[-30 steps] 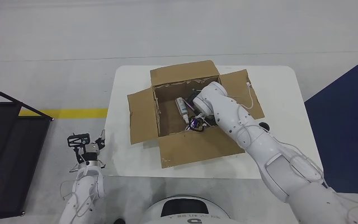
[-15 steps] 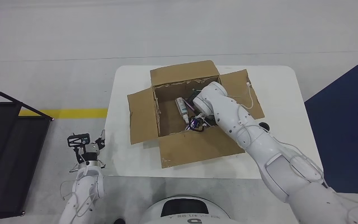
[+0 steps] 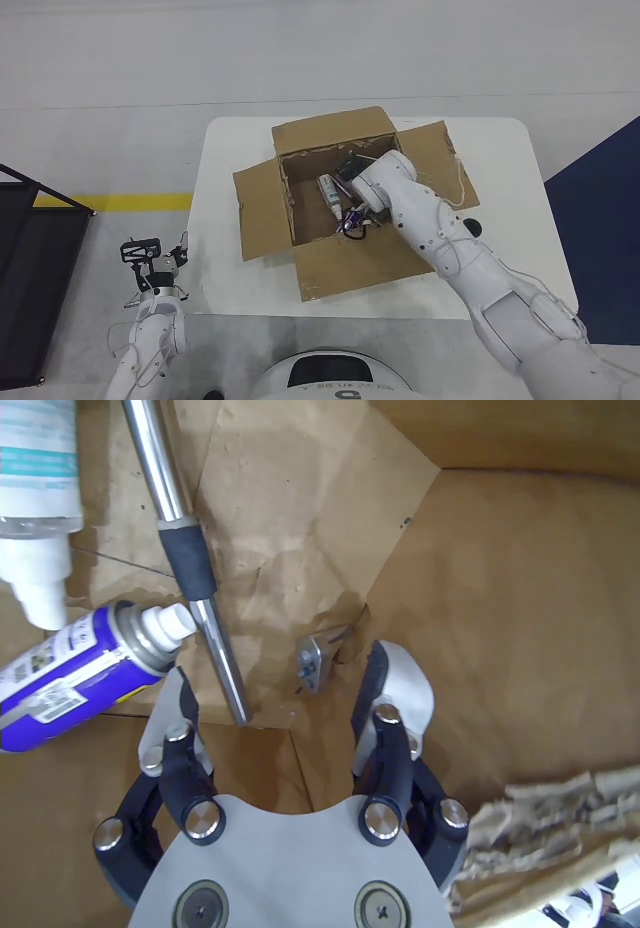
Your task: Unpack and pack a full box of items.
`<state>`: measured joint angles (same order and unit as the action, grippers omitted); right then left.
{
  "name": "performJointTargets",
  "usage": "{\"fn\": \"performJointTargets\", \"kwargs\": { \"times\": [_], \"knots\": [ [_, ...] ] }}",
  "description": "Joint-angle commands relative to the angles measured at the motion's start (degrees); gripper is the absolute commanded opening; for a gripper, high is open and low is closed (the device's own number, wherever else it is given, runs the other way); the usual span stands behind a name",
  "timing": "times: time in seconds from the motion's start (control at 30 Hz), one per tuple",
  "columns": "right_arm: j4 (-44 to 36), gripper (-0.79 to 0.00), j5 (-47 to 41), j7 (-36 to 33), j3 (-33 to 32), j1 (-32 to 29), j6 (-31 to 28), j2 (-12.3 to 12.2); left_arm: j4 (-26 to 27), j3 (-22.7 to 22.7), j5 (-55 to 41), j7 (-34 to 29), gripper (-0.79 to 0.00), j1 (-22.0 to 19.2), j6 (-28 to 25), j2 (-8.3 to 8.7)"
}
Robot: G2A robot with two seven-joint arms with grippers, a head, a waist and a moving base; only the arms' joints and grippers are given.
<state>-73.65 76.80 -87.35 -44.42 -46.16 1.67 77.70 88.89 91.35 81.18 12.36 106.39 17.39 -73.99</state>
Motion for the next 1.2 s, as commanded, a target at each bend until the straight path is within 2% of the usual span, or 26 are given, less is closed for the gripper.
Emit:
{"fn": "performJointTargets", "kwargs": {
  "times": [0.0,0.03,0.13,0.2,0.47,0.6,0.8,0.87,1.07,1.13,1.17],
  "knots": [
    [-2.1,-0.126,1.8,-0.6,-1.1,-1.5,0.2,-0.6,0.0,0.0,0.0,0.0,0.0,0.0,0.0,0.0],
    [-2.7,-0.203,2.6,-0.6,-1.5,-2.1,0.4,-0.8,0.0,0.0,0.0,0.0,0.0,0.0,0.0,0.0],
    [-3.3,-0.357,4.0,-0.6,-2.1,-3.2,0.3,-1.1,0.0,0.0,0.0,0.0,0.0,0.0,0.0,0.0],
    [-3.2,-0.394,3.8,-0.6,-2.3,-3.4,-0.3,-1.1,0.0,0.0,0.0,0.0,0.0,0.0,0.0,0.0],
    [-2.6,-0.44,0.5,-0.6,-3.4,-2.7,-2.8,-0.8,0.0,0.0,0.0,0.0,0.0,0.0,0.0,0.0],
    [0.5,-0.434,-0.1,-0.6,-3.5,-1.7,-3.0,-0.5,0.0,0.0,0.0,0.0,0.0,0.0,0.0,0.0],
    [4.7,-0.397,2.0,-0.6,-1.9,0.0,0.2,0.4,0.0,0.0,0.0,0.0,0.0,0.0,0.0,0.0],
    [5.7,-0.314,3.2,-0.6,-1.0,0.3,1.2,0.7,0.0,0.0,0.0,0.0,0.0,0.0,0.0,0.0],
    [9.1,-0.363,5.4,-0.6,0.5,1.5,5.1,1.9,0.0,0.0,0.0,0.0,0.0,0.0,0.0,0.0],
    [10.9,-0.351,6.1,-0.6,0.9,2.2,6.6,2.3,0.0,0.0,0.0,0.0,0.0,0.0,0.0,0.0],
    [11.5,-0.376,6.1,-0.6,1.2,2.5,6.9,2.6,0.0,0.0,0.0,0.0,0.0,0.0,0.0,0.0]
  ]
}}
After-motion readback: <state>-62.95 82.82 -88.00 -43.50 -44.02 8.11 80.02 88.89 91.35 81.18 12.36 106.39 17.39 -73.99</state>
